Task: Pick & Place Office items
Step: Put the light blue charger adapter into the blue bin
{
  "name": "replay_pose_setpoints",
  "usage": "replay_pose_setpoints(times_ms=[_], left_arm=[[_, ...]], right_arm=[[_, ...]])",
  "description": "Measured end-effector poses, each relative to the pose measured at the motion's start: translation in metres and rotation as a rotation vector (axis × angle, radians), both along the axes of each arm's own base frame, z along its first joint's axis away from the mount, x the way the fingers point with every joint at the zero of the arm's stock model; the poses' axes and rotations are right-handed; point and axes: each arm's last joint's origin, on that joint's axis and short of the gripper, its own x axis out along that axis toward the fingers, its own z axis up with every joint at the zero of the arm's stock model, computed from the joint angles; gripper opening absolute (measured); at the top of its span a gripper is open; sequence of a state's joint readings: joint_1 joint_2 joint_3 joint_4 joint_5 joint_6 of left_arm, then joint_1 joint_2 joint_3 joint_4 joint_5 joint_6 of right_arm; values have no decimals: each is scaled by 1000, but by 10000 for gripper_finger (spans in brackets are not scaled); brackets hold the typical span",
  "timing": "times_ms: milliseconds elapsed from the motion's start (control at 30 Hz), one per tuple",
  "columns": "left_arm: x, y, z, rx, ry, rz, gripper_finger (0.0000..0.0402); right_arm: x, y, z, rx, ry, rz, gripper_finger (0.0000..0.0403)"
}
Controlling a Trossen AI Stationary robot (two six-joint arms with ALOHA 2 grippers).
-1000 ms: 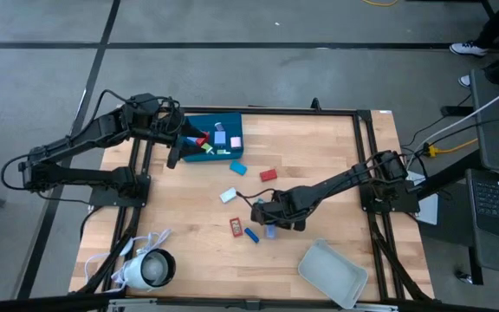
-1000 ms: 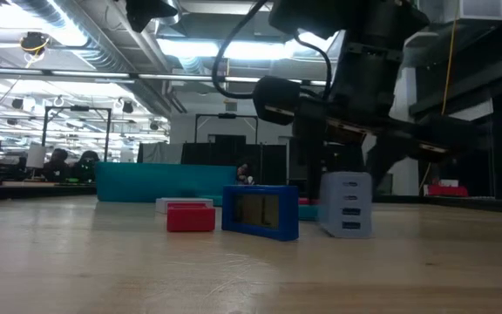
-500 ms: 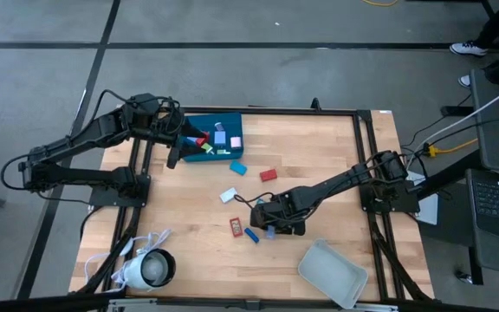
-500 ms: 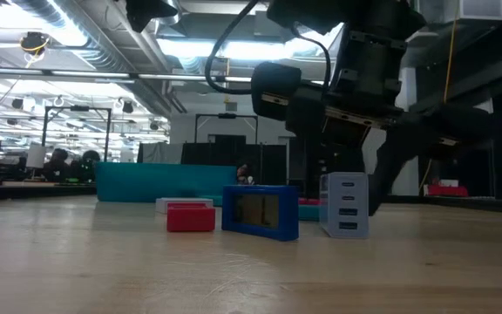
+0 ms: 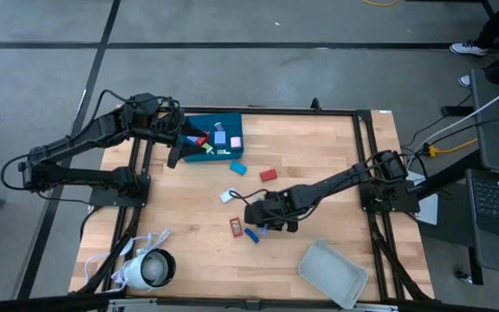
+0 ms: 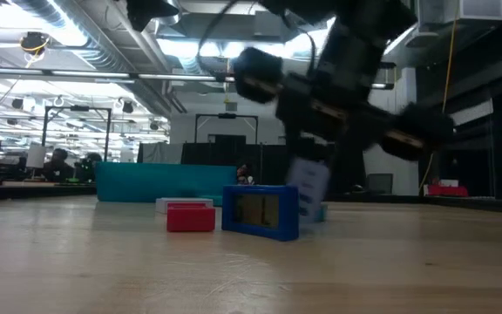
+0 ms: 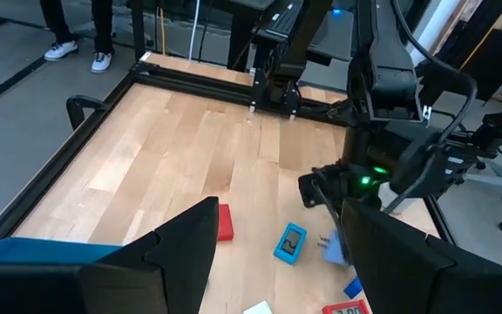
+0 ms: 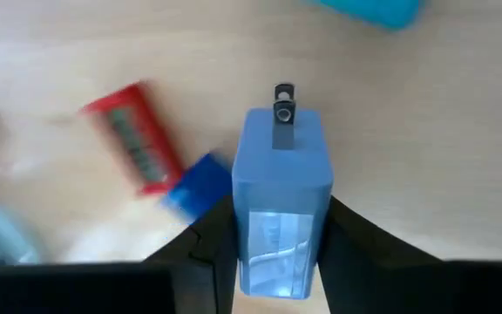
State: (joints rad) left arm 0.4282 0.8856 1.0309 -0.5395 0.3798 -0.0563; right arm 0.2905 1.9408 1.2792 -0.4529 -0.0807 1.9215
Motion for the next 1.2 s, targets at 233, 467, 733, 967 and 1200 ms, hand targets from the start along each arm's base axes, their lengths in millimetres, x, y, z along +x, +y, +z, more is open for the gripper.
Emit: replay_pose_setpoints(times_ms=[233, 467, 733, 967, 1200], left_arm=[[2, 1, 5, 16, -50, 3, 239], [5, 2, 16, 14, -164, 18, 239], [3, 7, 18, 9, -184, 49, 239], [-4, 21, 18, 21, -184, 130, 239], [-16, 40, 19, 28, -189, 233, 239]], right_arm=[[22, -2, 40, -102, -180, 37, 118], [40, -24, 66, -256, -294, 68, 118], [50, -81, 73, -417, -313, 169, 118], [54, -155, 77, -528, -355, 223, 118], [49, -226, 85, -590, -445, 190, 118]])
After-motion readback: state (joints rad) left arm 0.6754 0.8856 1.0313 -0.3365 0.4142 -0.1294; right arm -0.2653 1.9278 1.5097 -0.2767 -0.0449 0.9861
